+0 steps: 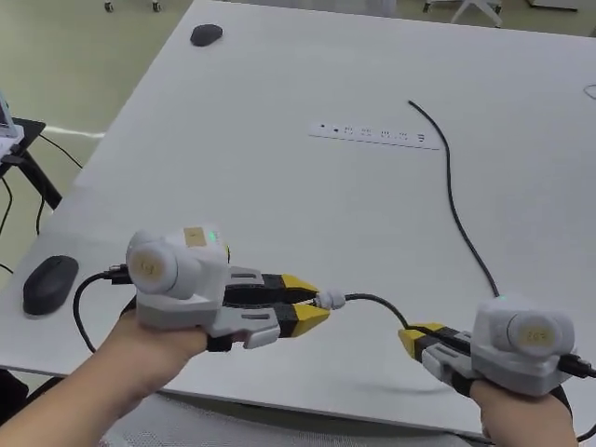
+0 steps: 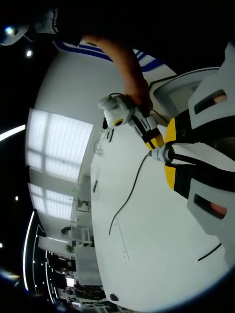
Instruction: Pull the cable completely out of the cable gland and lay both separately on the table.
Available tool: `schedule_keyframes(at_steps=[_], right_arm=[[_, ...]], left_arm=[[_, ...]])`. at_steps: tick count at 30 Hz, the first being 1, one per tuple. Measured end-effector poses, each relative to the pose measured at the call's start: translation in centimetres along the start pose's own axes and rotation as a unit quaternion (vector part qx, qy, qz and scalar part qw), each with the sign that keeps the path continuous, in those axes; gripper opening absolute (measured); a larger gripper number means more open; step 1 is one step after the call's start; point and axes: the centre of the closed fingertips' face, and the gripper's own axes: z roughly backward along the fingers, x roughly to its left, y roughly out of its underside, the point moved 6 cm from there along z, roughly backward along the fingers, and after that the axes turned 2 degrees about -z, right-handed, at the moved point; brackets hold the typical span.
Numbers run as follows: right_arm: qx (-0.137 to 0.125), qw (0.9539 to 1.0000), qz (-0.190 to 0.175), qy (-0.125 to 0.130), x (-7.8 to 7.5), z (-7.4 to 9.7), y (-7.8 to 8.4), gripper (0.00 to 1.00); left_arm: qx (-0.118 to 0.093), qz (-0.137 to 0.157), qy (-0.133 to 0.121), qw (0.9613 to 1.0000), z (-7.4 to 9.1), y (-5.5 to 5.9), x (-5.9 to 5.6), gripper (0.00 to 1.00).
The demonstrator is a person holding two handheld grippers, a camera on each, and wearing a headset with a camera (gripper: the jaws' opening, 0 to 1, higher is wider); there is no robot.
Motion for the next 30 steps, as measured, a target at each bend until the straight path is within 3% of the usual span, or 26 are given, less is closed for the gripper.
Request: schedule_keyframes(at_steps=[12, 18, 22, 25, 30], right_arm=[[0.011, 0.9999, 0.012, 0.005, -0.3, 0.5, 0.0, 0.04], [0.002, 0.9952, 0.095, -0.022, 1.4, 1.6, -2.0, 0.16], [-0.003, 0.9847, 0.169, -0.043, 3.4, 1.6, -3.8, 0.22], [-0.024, 0.9743, 0.215, -0.062, 5.0, 1.5, -5.2, 0.24], [-0.002, 0.9535, 0.294, -0.068, 6.6, 1.1, -5.9, 0.22]], left_arm=[[0.002, 0.003, 0.0, 1.0, -0.4, -0.3, 0.4, 0.15], [0.001, 0.005, 0.001, 1.0, -0.3, -0.3, 0.5, 0.15], [0.006, 0.006, 0.003, 1.0, -0.3, 0.1, 0.5, 0.15], [0.008, 0.007, 0.002, 0.9999, -0.3, 0.1, 0.5, 0.15], [0.008, 0.011, 0.003, 0.9999, -0.3, 0.2, 0.4, 0.15]])
